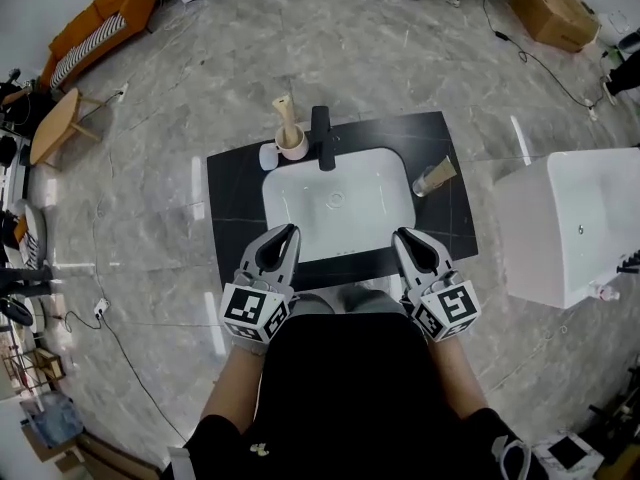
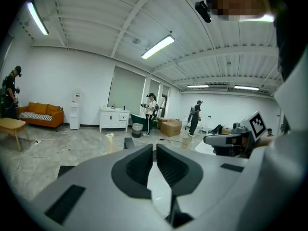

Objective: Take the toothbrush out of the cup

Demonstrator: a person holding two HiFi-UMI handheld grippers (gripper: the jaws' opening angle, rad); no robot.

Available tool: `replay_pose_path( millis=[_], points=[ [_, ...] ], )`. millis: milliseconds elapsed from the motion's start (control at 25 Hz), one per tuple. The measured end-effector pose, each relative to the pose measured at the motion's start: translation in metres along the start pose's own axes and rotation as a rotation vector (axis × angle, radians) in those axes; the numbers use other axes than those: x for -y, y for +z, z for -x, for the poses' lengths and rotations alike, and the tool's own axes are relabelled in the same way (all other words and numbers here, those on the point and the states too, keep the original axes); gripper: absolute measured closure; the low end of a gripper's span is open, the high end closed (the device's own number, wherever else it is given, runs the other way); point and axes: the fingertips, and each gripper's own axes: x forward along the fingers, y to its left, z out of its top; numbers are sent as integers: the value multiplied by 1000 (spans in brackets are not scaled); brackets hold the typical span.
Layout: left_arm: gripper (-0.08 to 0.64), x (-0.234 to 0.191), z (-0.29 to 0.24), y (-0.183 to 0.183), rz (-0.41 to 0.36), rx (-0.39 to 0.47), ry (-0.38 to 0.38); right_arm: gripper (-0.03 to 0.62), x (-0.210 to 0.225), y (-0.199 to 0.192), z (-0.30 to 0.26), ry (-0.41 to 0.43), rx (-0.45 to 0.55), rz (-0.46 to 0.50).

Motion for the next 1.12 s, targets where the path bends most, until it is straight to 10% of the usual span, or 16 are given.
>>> replay_pose_path(
  millis=[1120],
  points=[
    [534,-141,-93,-16,96,-37,-63,540,-15,-16,-13,-272,-50,-65]
  ],
)
